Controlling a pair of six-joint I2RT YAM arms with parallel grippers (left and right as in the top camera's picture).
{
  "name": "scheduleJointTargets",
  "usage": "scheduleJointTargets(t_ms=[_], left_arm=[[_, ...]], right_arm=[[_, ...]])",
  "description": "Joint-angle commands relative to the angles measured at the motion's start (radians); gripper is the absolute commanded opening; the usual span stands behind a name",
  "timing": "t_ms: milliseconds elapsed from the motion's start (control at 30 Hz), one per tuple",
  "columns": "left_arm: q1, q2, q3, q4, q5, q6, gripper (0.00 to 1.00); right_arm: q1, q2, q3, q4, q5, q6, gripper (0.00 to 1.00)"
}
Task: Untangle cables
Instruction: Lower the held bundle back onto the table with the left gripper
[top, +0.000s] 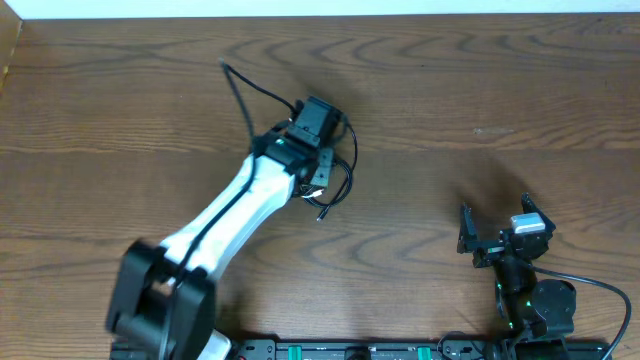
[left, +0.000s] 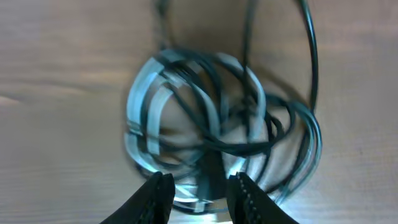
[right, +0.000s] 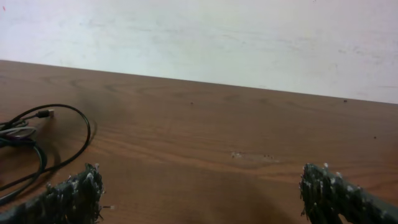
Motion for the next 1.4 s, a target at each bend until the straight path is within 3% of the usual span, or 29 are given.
scheduleJointTargets(t_ms=[0,67,333,400,500,700,1000,1167,1367], left_arm=[[-0.001,0.082,-0.014,-0.003,0.171,-0.023,0.31],[-0.001,0.124,-0.014,-0.011,0.209,-0.023,0.24],[0.027,0.055,0.032,-0.008,0.216,-0.023,0.24],[0.043,0.0,0.044,-0.004,0.215,-0.022,0.25],[0.069,-0.083,0.046,0.008,0.215,-0.023,0.34],[0.124,-0.169,0.045,0.004,0.215,-0.023,0.35],[0.15,-0.089,0.04,-0.004,0.212,-0.023,0.35],[0.151,-0.03,0.039,-0.006,0.105,-0.024,0.35],[0.168,0.039,0.039,0.05,0.126,-0.024,0.43]], right_arm=[[-0.005,-0.003,-0.001,-0.004,0.001,0.006,0.99],[-0.005,-0.003,-0.001,-0.004,0.001,0.006,0.99],[-0.005,-0.003,-0.001,-0.004,0.001,0.006,0.99],[-0.005,-0.003,-0.001,-0.004,0.001,0.006,0.99],[-0.005,-0.003,-0.001,-0.004,0.001,0.006,0.99],[-0.005,-0.003,-0.001,-0.004,0.001,0.006,0.99],[-0.005,-0.003,-0.001,-0.004,0.001,0.006,0.99],[-0.005,-0.003,-0.001,-0.004,0.001,0.006,0.99],[-0.005,-0.003,-0.001,-0.004,0.001,0.006,0.99]])
